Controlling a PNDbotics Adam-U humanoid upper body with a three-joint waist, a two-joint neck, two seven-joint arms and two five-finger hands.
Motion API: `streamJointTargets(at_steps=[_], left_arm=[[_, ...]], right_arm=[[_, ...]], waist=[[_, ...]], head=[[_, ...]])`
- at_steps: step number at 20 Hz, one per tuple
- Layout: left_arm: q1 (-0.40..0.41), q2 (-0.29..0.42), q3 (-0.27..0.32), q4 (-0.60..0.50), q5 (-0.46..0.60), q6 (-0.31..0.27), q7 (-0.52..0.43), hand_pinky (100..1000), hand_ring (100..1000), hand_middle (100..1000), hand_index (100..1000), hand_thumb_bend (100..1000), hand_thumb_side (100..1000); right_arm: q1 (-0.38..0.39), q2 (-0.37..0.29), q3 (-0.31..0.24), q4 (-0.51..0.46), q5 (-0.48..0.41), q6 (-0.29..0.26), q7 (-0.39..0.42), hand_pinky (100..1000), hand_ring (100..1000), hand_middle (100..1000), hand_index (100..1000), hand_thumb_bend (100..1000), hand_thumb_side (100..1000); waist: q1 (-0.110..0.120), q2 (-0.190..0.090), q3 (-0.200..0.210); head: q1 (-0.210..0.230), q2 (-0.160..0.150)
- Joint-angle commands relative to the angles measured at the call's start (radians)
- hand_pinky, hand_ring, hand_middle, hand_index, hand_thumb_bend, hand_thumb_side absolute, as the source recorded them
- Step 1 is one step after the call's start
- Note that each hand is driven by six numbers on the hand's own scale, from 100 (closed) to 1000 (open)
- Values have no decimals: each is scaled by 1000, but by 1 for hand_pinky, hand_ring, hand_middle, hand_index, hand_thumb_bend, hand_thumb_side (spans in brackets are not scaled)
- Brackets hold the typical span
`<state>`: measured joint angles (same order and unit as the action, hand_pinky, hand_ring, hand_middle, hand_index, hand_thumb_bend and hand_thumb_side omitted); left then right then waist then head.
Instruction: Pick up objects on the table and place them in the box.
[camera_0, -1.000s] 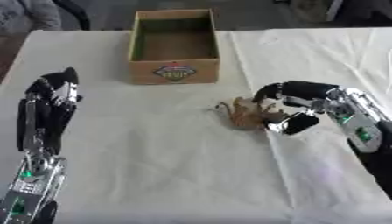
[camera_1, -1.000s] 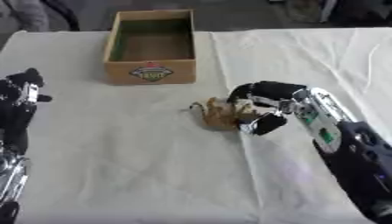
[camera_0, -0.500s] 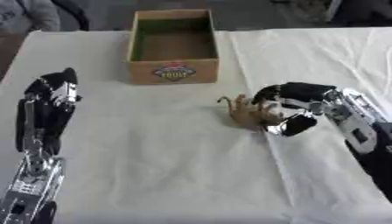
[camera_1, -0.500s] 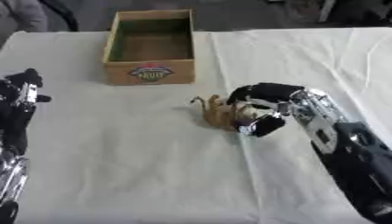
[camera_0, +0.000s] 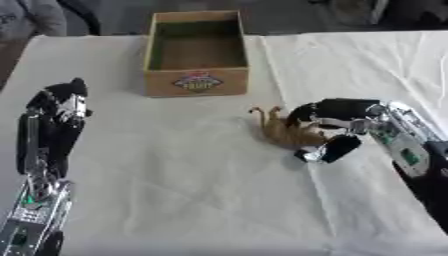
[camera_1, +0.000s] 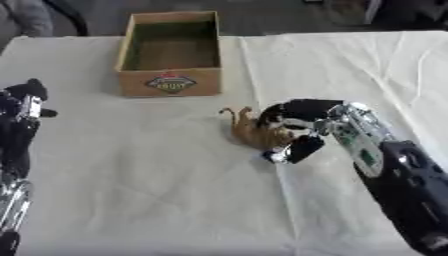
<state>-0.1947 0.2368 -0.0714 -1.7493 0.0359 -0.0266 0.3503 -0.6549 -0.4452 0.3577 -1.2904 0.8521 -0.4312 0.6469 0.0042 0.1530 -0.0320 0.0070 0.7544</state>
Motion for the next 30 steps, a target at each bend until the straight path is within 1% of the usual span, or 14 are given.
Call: streamJointTargets(at_steps=[1,5,8,11,13,16,17,18,19,21,22,24,30], left_arm=[[-11,5,2,-18,1,-1,-4,545,771,501,628,312,491],[-12,5,2,-19,1,-1,-3,545,771,501,628,312,491],[-12,5,2,-19,1,-1,-3,545,771,501,628,312,491],[-13,5,2,-19,0,-1,-3,545,771,501,628,312,491],[-12,5,2,-19,1,-1,-3,545,771,501,628,313,491],[-12,5,3,-19,1,-1,-2,545,771,501,628,312,491],[-12,5,3,-19,1,-1,-2,545,771,501,628,313,491],[-13,4,3,-19,1,-2,-2,545,771,501,628,313,491],[-13,4,2,-19,1,-2,-2,545,771,501,628,313,491],[-13,4,3,-18,0,-2,-2,545,771,501,628,313,492],[-13,4,3,-18,0,-2,-2,545,771,501,628,313,491],[-13,5,3,-18,0,-2,-2,545,770,501,628,314,491],[-13,5,3,-19,0,-3,-2,545,770,501,628,314,490]], right_arm=[[-14,-26,1,-37,12,-5,23,780,861,898,925,306,671],[-11,-25,3,-32,45,-15,17,781,856,896,924,319,652],[-10,-24,1,-24,59,-20,6,776,849,891,922,300,619],[-8,-21,-7,-9,58,-18,-24,728,806,858,896,232,519],[-6,-19,-13,8,59,-14,-52,688,771,831,878,178,403],[-5,-18,-17,26,64,-12,-84,638,725,795,856,155,268],[-5,-18,-18,29,65,-13,-90,596,681,767,836,150,198],[-5,-18,-19,31,66,-14,-97,556,628,734,813,148,174],[-5,-18,-19,31,67,-14,-103,548,619,726,807,147,173],[-6,-19,-21,30,68,-14,-117,430,490,604,729,129,159],[-6,-19,-23,29,68,-13,-125,411,467,577,707,123,158],[-7,-21,-26,27,68,-10,-144,394,455,558,691,116,156],[-26,-42,-37,-9,43,1,-182,384,448,547,682,110,152]], waist=[[1,-15,0],[0,-15,2],[-1,-14,1],[-1,-14,2],[0,-14,3],[-1,-13,3],[-1,-13,3],[-2,-12,3],[-2,-12,2],[-2,-12,2],[-3,-12,3],[-3,-13,3],[-5,-14,4]], head=[[-1,-10],[0,-10],[0,-11],[0,-11],[0,-11],[0,-11],[0,-11],[0,-12],[1,-12],[1,-13],[0,-13],[0,-13],[0,-16]])
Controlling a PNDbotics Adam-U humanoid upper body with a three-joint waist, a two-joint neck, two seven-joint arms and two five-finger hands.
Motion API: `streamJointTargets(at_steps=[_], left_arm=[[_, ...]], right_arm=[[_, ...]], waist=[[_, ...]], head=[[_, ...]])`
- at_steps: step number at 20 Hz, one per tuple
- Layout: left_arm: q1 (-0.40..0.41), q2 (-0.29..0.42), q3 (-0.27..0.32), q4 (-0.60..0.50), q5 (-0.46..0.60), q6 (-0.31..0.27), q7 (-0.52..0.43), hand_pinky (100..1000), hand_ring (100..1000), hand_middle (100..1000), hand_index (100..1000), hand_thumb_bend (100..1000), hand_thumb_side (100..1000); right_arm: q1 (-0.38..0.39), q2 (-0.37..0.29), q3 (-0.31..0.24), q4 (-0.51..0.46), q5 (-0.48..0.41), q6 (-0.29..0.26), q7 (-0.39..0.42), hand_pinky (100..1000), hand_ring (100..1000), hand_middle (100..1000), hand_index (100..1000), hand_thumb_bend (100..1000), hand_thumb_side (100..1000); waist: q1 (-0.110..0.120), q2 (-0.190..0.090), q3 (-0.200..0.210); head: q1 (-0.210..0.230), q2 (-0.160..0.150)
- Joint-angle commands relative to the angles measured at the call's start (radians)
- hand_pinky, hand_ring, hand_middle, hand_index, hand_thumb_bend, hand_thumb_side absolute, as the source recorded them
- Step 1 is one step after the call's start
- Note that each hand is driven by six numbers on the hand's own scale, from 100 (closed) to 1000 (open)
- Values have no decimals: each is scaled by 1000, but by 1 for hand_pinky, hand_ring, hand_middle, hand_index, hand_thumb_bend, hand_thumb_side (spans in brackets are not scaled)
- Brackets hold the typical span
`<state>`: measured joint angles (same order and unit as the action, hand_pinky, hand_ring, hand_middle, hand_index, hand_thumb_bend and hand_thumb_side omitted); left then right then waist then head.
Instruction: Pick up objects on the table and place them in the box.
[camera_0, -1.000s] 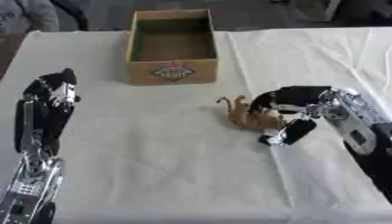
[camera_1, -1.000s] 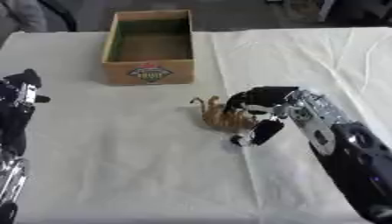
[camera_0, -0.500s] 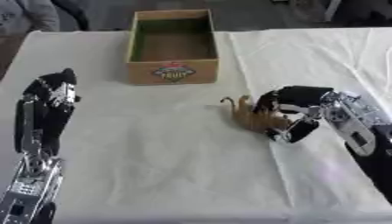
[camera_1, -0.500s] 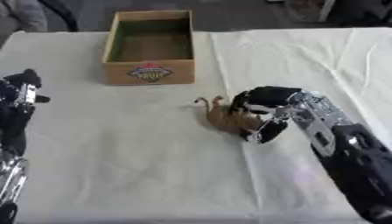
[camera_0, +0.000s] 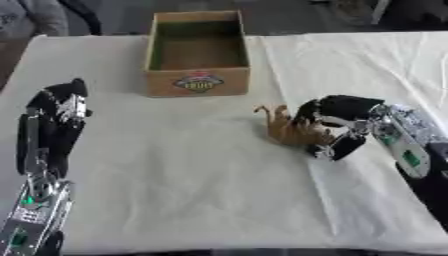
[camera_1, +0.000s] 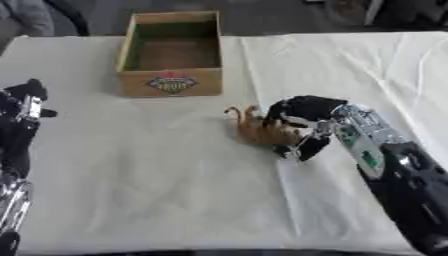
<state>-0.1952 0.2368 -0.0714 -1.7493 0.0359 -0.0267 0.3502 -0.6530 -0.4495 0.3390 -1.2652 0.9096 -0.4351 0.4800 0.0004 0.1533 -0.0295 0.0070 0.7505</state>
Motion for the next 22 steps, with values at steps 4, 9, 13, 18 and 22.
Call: streamJointTargets(at_steps=[4,9,13,18,22], left_arm=[[-12,6,3,-18,0,-3,-3,545,770,500,628,315,490],[-15,3,-3,-19,0,-3,-9,545,770,500,628,315,489],[-25,-2,-9,-21,1,-3,-15,546,769,500,627,317,486],[-46,-9,-22,-27,3,-2,-27,545,768,500,627,321,483],[-70,-23,-38,-30,7,-2,-43,545,767,500,627,324,480]], right_arm=[[-34,-46,-21,-49,-31,15,-12,384,449,547,681,122,147],[-109,-78,-51,-39,-68,44,-29,389,453,548,683,140,146],[-159,-93,-73,-14,-69,57,-48,389,454,548,684,161,144],[-213,-100,-101,37,-47,64,-85,389,455,549,684,181,142],[-242,-102,-119,91,-13,67,-111,393,459,550,684,145,149]], waist=[[-2,-17,2],[-3,-20,19],[-4,-20,43],[-5,-13,83],[-6,-7,127]], head=[[0,-11],[-4,-11],[-13,-14],[-36,-27],[-65,-43]])
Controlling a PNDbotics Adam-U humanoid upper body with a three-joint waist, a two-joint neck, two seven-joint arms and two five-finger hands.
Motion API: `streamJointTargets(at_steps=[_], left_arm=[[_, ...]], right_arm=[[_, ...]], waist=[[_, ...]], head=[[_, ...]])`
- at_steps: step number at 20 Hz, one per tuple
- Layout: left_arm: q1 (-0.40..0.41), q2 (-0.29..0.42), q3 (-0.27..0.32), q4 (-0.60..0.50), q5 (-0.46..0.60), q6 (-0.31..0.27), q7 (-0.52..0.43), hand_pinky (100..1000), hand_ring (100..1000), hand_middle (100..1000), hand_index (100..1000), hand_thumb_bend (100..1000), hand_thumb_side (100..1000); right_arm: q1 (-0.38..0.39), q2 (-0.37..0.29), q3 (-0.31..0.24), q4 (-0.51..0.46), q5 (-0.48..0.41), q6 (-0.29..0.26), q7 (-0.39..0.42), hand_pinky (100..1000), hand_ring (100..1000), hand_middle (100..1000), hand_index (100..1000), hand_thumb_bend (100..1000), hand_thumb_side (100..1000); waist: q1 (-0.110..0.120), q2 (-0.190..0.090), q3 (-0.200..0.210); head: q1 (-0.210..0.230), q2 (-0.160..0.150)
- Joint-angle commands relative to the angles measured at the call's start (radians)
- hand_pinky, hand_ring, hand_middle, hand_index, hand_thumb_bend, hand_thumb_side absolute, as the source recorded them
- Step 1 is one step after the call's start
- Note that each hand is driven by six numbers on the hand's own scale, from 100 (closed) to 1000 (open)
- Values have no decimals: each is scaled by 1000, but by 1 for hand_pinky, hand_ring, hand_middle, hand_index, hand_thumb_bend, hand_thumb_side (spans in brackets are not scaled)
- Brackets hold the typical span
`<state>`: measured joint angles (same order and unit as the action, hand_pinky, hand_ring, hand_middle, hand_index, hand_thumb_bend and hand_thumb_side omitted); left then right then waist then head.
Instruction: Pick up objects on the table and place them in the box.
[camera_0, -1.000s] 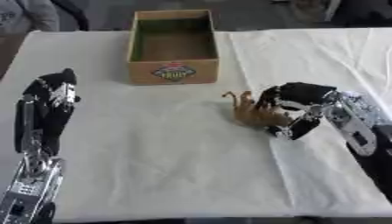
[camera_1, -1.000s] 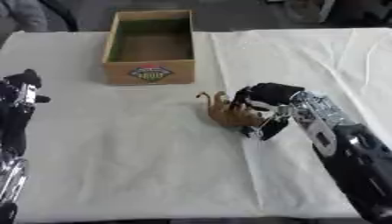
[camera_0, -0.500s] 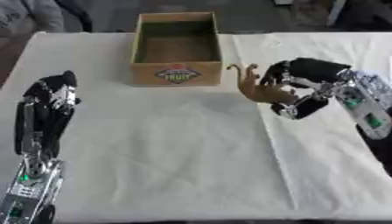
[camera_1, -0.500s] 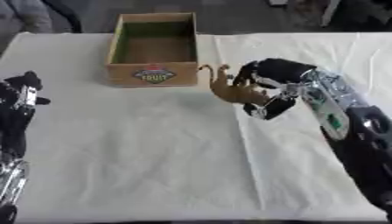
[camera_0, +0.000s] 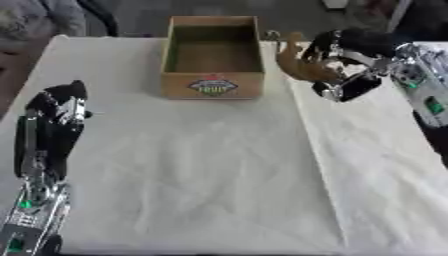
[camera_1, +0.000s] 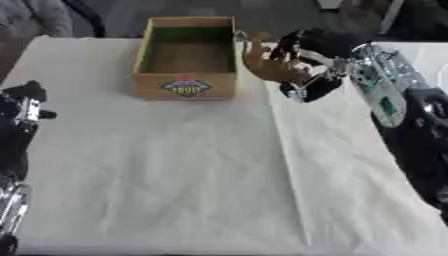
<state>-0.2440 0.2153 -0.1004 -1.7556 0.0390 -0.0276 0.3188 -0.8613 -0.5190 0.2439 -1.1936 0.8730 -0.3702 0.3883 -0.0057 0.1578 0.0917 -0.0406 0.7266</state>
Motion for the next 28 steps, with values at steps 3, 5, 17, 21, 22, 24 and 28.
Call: streamJointTargets(at_steps=[3,5,17,21,22,24,28], left_arm=[[-46,-10,-25,-29,7,0,-29,545,767,501,627,324,476],[-63,-15,-35,-33,9,1,-40,545,766,501,627,326,474],[-121,-34,-79,-49,22,11,-87,543,765,500,627,332,470],[-131,-39,-87,-51,25,12,-95,543,765,500,626,335,469],[-134,-40,-88,-52,25,12,-97,543,765,500,626,335,469],[-140,-42,-92,-53,26,12,-100,543,764,500,626,337,468],[-154,-48,-102,-56,30,13,-111,542,764,500,626,339,468]], right_arm=[[-52,-33,-44,63,47,7,-43,391,460,550,684,172,137],[-64,-35,-58,88,61,11,-60,388,460,549,683,167,132],[-123,-29,-111,184,191,82,-234,440,507,579,707,179,125],[-131,-19,-105,215,260,96,-300,452,515,584,709,186,130],[-132,-17,-106,225,274,96,-311,452,516,584,709,185,130],[-134,-13,-110,245,293,93,-325,458,521,586,709,179,133],[-133,-13,-123,281,303,88,-328,472,538,595,717,145,135]], waist=[[0,-4,50],[-2,1,79],[-18,31,221],[-25,36,265],[-28,37,279],[-34,40,305],[-42,50,347]], head=[[-47,-34],[-68,-45],[-165,-102],[-194,-114],[-201,-117],[-215,-124],[-241,-137]])
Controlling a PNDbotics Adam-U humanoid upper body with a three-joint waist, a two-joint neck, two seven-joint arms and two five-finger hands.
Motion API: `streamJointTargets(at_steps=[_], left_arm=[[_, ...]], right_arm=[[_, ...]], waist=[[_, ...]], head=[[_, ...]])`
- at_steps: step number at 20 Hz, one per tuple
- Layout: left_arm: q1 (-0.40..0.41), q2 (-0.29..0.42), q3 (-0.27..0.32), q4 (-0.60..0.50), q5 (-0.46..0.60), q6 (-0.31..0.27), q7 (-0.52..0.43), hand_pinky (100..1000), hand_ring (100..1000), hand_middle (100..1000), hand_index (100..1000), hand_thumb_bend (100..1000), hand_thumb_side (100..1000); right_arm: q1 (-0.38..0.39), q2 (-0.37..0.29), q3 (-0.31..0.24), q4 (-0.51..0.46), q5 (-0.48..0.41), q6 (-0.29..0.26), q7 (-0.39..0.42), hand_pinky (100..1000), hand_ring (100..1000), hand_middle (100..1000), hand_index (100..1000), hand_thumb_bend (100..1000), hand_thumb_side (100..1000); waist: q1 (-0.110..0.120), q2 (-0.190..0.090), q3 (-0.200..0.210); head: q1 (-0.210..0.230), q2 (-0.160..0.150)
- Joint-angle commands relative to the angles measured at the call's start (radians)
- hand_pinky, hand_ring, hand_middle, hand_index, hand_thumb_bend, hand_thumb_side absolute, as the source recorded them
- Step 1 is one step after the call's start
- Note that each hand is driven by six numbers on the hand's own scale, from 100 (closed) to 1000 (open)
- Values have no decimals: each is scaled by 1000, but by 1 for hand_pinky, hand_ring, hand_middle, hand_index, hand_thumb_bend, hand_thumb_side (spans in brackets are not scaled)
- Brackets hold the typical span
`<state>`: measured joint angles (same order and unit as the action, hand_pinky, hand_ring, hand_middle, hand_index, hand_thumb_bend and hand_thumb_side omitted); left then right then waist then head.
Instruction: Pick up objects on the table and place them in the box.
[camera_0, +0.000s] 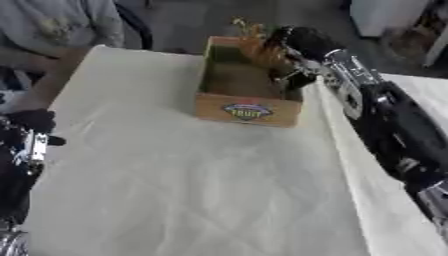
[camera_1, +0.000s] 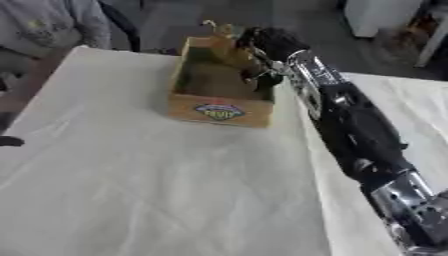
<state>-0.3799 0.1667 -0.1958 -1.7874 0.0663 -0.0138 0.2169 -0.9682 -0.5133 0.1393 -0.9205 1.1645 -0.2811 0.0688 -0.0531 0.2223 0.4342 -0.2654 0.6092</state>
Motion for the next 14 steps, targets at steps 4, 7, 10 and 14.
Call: streamJointTargets(at_steps=[4,7,10,14], left_arm=[[-25,-1,-11,-27,6,2,-15,541,764,499,625,340,467],[-26,-2,-12,-29,8,3,-16,541,764,498,625,341,468],[-28,-3,-12,-30,9,4,-16,541,763,498,624,341,468],[-29,-4,-14,-30,9,4,-20,540,763,497,624,342,468]], right_arm=[[-24,-26,-29,27,-2,-6,8,481,548,604,726,110,134],[-25,-31,-39,38,-20,-3,21,486,557,614,737,100,138],[-23,-32,-37,54,-48,-15,51,546,614,651,750,100,158],[-17,-30,-15,129,-64,-59,116,668,743,759,814,100,240]], waist=[[5,-4,26],[7,1,33],[8,5,35],[9,7,32]], head=[[-42,-28],[-53,-31],[-60,-32],[-63,-34]])
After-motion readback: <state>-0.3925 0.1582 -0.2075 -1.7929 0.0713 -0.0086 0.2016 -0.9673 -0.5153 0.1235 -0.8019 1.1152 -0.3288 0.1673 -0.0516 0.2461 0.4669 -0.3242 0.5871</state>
